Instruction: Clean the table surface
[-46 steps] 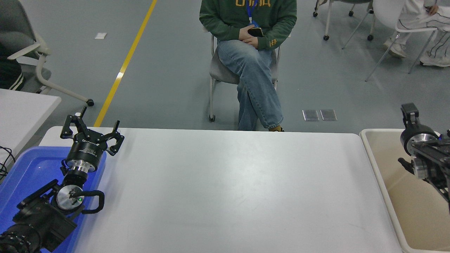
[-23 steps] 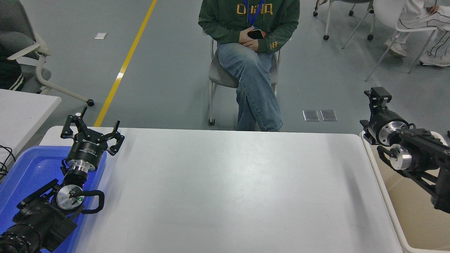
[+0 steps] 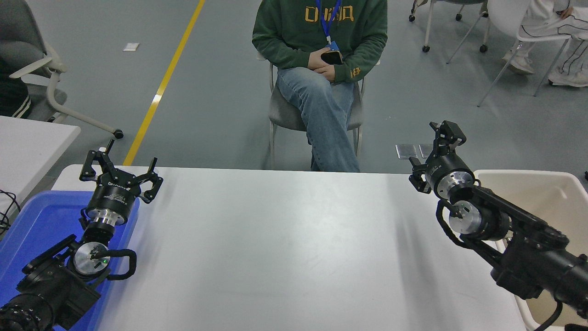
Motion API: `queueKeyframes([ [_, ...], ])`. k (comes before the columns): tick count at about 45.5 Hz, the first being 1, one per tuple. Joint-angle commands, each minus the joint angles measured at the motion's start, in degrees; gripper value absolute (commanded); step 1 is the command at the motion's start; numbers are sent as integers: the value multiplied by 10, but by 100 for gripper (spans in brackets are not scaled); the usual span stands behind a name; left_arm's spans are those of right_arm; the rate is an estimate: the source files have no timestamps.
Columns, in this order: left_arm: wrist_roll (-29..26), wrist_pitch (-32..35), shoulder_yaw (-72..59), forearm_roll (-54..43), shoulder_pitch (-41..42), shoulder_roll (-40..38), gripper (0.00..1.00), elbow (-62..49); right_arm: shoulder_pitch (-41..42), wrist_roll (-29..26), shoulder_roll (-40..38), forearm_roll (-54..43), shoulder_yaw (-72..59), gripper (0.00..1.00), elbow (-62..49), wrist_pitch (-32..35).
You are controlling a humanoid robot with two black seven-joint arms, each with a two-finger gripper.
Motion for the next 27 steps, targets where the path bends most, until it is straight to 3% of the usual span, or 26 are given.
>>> queueKeyframes([
  [1,0,0,0,-1,0,0,100,0,-47,57,58,2,63,100,2,63],
  [11,0,0,0,0,0,0,100,0,-80,104,76,1,79,100,3,150],
  [27,1,0,0,0,0,0,100,0,-105,117,92,-24,65,100,8,158],
])
